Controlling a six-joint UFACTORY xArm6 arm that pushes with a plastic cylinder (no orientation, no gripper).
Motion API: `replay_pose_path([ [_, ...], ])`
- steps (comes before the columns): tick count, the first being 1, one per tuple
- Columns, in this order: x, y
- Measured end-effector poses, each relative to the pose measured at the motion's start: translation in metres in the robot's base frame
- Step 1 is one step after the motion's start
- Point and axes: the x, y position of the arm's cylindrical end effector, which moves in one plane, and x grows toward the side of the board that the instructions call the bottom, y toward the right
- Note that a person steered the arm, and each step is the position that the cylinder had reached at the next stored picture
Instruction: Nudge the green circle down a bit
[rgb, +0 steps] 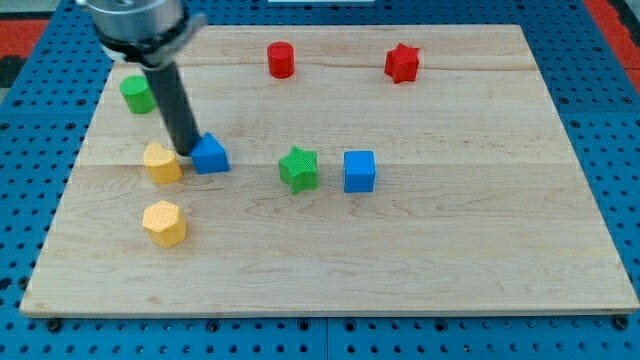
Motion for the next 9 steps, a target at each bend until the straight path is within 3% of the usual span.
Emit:
replay_pose_path([
  [1, 0.0, 0.002],
  [2, -0.028, 0.018],
  [3, -0.006, 0.028],
  [4, -0.002, -0.004],
  [7, -0.137, -0.007],
  [9, -0.149, -0.009],
])
